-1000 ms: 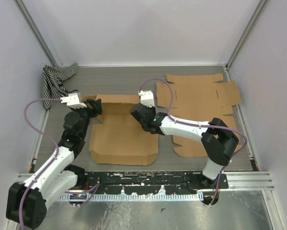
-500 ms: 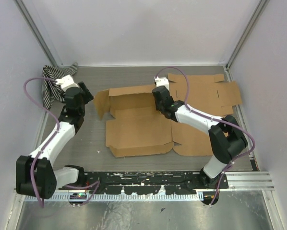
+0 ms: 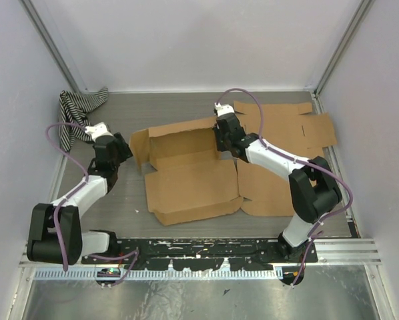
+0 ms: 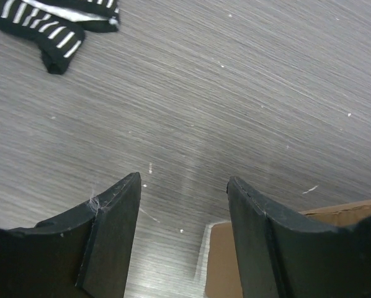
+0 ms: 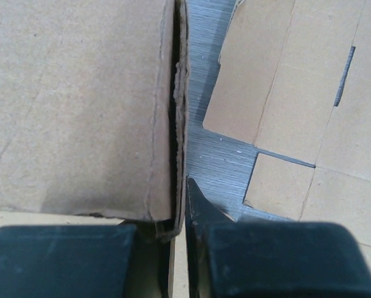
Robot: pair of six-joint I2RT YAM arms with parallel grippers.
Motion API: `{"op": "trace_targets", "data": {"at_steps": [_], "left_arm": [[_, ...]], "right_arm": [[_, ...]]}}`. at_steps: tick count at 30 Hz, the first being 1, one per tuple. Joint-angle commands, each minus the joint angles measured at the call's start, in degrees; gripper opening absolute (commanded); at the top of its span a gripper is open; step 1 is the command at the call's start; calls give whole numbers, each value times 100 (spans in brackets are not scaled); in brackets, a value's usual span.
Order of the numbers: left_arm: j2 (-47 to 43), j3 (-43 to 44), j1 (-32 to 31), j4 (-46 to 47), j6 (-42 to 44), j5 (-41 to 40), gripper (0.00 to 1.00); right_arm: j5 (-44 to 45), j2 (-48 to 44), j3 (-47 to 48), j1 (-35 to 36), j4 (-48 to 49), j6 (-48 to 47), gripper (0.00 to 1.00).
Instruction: Fold the paper box
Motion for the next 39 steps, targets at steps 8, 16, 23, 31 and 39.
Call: {"op": "trace_targets", "data": {"at_steps": [8, 16, 23, 31, 39], "left_arm": [[-218, -419, 33, 872, -7, 1241, 60], [-1155, -820, 28, 484, -107, 1367, 61], [-809, -631, 28, 560, 44, 1388, 61], [-565, -162, 28, -91, 128, 669, 63], [-229, 160, 37, -281, 354, 222, 67]], "right_arm": [[-623, 197, 635, -63, -49, 57, 2], [-798, 283, 802, -63, -152, 82, 2], [-851, 438, 1027, -67, -316, 7, 3], [-656, 1349, 2444, -72, -1566, 209, 2], [-865, 2082, 3803, -210, -2553, 232, 2]]}}
